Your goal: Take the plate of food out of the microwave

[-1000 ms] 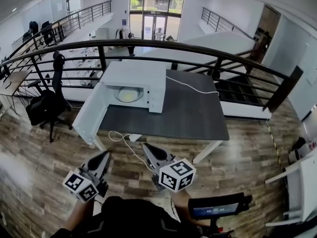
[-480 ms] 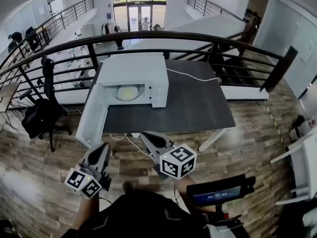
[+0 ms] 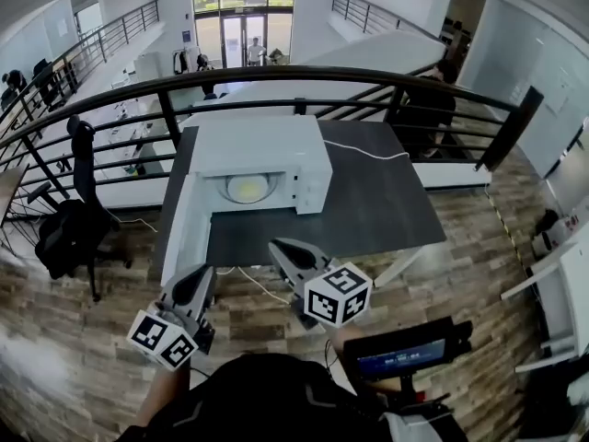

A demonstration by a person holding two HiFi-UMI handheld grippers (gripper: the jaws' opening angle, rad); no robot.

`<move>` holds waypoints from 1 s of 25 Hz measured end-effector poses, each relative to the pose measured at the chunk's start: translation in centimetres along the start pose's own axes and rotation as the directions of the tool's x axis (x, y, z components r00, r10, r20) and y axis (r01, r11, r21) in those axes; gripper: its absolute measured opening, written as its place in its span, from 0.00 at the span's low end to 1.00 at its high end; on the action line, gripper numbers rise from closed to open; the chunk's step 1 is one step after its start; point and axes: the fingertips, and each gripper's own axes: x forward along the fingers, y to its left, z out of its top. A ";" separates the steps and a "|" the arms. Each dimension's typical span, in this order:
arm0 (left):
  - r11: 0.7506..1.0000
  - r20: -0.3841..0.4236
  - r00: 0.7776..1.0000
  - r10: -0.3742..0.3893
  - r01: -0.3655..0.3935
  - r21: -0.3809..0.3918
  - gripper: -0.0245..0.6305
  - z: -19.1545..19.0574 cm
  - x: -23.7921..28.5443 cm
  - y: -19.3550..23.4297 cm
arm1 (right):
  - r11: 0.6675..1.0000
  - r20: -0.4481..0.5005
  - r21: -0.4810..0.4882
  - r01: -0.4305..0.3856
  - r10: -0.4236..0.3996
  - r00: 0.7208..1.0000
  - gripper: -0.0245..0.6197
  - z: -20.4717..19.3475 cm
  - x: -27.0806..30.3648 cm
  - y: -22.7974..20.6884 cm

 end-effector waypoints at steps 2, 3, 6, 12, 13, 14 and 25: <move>1.000 -0.005 1.000 -0.021 0.021 -0.005 0.04 0.2 0.5 1.2 | 1.000 0.007 -0.002 0.013 -0.013 1.000 0.04 0.2 1.3 -0.3; 0.999 -0.009 0.999 -0.033 0.033 -0.007 0.04 0.3 0.7 1.7 | 1.000 0.010 0.000 0.021 -0.021 1.000 0.04 0.3 1.9 -0.4; 0.998 -0.022 0.998 -0.059 0.059 -0.006 0.04 0.6 1.2 3.2 | 0.999 0.021 0.019 0.042 -0.043 0.999 0.04 0.2 3.6 -0.7; 0.996 -0.029 0.995 -0.091 0.090 -0.023 0.04 0.9 3.6 5.7 | 0.999 0.017 0.019 0.037 -0.038 0.999 0.04 0.6 6.2 -1.7; 0.995 -0.032 0.995 -0.093 0.092 -0.025 0.04 0.9 4.1 6.1 | 0.999 0.019 0.023 0.035 -0.035 0.999 0.04 0.8 6.7 -2.1; 0.996 -0.034 0.995 -0.091 0.091 -0.026 0.04 0.8 4.6 6.5 | 0.999 0.021 0.028 0.030 -0.030 0.999 0.04 0.9 7.2 -2.5; 1.000 -0.052 0.999 -0.013 0.012 -0.029 0.04 -0.1 11.0 10.9 | 0.997 -0.004 0.078 -0.018 0.019 1.000 0.04 0.9 13.2 -10.0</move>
